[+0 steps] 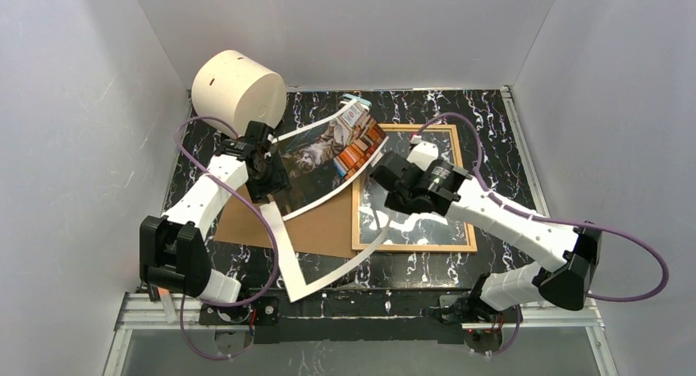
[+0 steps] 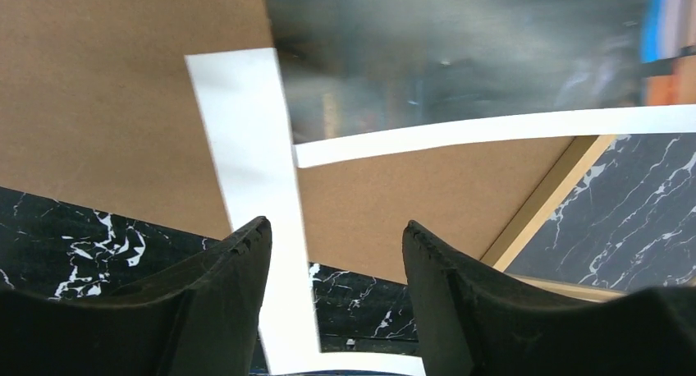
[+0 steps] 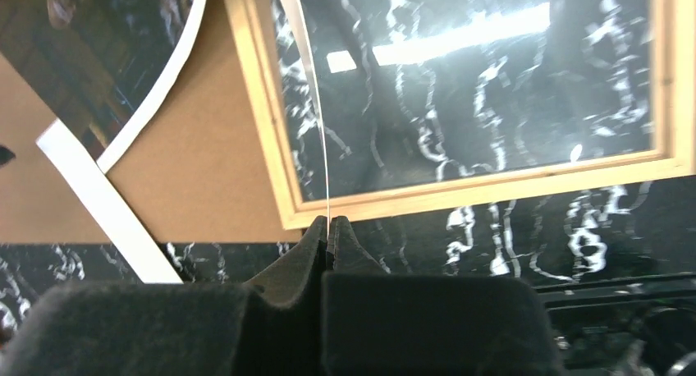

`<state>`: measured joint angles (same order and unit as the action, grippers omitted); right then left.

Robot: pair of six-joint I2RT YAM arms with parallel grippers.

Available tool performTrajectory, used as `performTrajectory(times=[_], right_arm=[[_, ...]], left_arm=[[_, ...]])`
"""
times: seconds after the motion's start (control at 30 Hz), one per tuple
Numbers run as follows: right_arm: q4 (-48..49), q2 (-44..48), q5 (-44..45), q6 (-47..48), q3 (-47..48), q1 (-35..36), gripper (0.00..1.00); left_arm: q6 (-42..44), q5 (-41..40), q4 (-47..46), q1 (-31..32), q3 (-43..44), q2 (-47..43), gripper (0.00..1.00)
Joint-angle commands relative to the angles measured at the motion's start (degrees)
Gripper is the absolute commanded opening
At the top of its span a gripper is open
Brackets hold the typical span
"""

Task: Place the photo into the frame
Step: Pick up the photo frame item at the center of the board.

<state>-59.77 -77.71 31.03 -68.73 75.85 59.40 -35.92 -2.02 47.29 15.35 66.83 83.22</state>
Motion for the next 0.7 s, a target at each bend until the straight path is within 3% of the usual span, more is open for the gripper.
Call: performTrajectory(times=[0.0,0.17,0.33,0.67], right_arm=[[-10.7,2.4,9.6,8.4,7.9,-3.0,0.01],[-11.7,1.9,18.8,21.6,17.6,-7.3,0.01],[1.0,2.3,21.5,39.6,20.7,-9.8,0.01],[18.1,0.9,29.2,58.9,21.3,-15.6,0.01]], left_arm=[[1.4,2.0,-2.9,-0.4,-2.3,0.4,0.59],[2.2,5.7,-6.0,-0.4,-3.1,0.0,0.62],[2.9,6.1,-8.7,-0.3,-2.1,0.4,0.66],[2.4,9.7,-15.1,1.3,-1.0,5.4,0.85]])
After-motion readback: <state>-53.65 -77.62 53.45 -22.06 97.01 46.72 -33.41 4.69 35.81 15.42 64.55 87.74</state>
